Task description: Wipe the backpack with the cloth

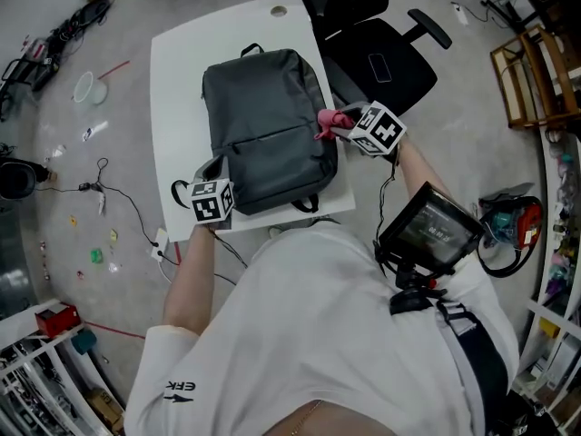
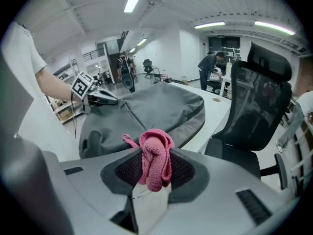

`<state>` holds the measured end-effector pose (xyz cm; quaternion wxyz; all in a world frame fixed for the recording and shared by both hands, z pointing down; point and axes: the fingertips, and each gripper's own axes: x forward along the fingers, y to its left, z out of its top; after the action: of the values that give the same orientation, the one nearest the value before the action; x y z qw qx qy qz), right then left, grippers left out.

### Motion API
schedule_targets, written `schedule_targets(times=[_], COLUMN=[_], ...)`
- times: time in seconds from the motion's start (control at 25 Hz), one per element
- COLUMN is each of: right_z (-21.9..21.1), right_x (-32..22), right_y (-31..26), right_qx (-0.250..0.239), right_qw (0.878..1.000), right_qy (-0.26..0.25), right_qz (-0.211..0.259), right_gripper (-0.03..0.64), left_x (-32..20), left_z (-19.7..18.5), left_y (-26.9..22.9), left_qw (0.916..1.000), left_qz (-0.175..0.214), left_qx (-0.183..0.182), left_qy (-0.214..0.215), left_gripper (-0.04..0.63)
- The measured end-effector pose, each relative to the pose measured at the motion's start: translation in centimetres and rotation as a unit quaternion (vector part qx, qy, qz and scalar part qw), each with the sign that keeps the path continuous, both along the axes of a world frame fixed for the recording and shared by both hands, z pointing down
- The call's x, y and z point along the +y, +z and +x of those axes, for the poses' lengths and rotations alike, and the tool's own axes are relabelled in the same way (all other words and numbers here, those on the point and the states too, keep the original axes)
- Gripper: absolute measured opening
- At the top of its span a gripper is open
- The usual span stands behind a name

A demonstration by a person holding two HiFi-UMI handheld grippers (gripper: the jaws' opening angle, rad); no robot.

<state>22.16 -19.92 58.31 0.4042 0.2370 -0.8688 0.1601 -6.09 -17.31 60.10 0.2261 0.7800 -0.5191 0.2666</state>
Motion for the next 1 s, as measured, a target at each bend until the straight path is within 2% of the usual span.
schedule_targets(times=[0.16,0.32,0.48,0.64,0.8,1.0], right_z=[-0.4,-0.8,-0.4,0.0,0.5,2.5], right_x=[3.9,8.1,9.6,8.8,5.0,-4.4], right_y=[0.1,0.3,0.4,0.3,0.1,0.1], right_qx=[0.001,0.001,-0.006,-0.007,-0.023,-0.034], right_qw=[0.998,0.990,0.986,0.987,0.993,0.999], right_qy=[-0.047,-0.106,-0.121,-0.123,-0.086,0.039], right_qz=[-0.040,-0.089,-0.112,-0.104,-0.072,0.005], right_gripper=[0.129,0.129,0.129,0.129,0.130,0.129], left_x=[0.2,0.2,0.2,0.2,0.2,0.0], left_z=[-0.1,-0.2,0.0,0.1,0.1,0.3], left_y=[0.0,-0.1,0.0,0.0,0.1,0.2], left_qw=[1.0000,1.0000,1.0000,1.0000,1.0000,0.9999], left_qz=[0.002,0.002,0.001,-0.002,-0.003,-0.006], left_qx=[0.000,0.000,-0.001,-0.004,-0.007,-0.014], left_qy=[0.003,0.003,0.004,0.005,0.003,0.000], left_gripper=[0.003,0.003,0.003,0.003,0.003,0.003])
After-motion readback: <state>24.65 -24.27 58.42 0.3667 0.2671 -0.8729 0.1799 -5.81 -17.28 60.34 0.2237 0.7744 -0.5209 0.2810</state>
